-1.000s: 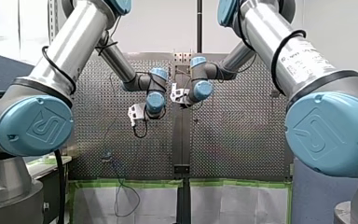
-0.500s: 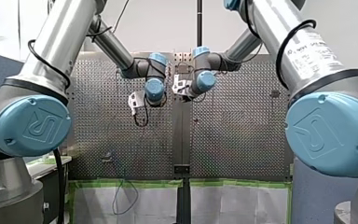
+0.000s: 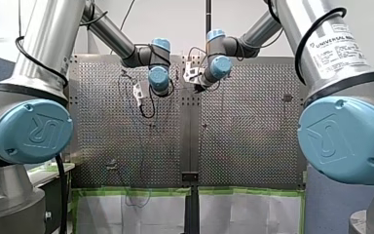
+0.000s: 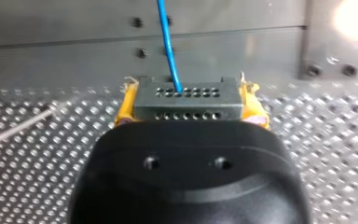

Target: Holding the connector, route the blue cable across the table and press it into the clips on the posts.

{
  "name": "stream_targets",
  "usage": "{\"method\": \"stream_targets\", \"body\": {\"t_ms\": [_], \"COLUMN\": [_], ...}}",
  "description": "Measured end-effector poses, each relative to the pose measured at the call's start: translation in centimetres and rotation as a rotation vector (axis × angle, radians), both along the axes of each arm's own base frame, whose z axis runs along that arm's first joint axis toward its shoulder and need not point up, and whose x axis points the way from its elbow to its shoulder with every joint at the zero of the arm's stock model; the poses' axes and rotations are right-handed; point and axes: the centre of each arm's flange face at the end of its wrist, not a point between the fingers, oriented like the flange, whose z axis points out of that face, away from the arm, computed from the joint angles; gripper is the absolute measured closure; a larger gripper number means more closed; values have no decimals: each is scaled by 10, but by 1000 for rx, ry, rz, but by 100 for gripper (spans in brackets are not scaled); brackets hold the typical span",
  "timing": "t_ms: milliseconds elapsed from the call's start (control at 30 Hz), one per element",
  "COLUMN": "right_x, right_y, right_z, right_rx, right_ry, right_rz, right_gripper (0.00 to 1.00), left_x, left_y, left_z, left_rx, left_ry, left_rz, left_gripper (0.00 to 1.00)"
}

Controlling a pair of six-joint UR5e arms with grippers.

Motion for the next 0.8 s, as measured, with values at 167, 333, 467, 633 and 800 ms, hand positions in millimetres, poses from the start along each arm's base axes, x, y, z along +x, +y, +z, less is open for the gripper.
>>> {"method": "stream_targets", "body": {"t_ms": [167, 333, 467, 633, 800], "right_x": [-13, -23, -28, -34, -40], "right_y": [4, 10, 17, 27, 37], "right_z": [26, 48, 70, 102, 132], "right_rx": [-10, -26, -51, -94, -135], "right_ry": [-7, -17, -37, -69, -100], "right_rz": [-11, -8, 16, 39, 57], "right_gripper": [100, 100, 100, 100, 100], "left_x": [-7, -13, -17, -22, -18], "left_y": [1, 4, 5, 8, 7], "left_z": [26, 53, 77, 106, 102], "left_rx": [-13, -34, -54, -87, -81], "left_ry": [-43, -90, -131, -183, -171], "left_rz": [-29, -50, -74, -109, -139], "left_gripper": [100, 100, 100, 100, 100]}}
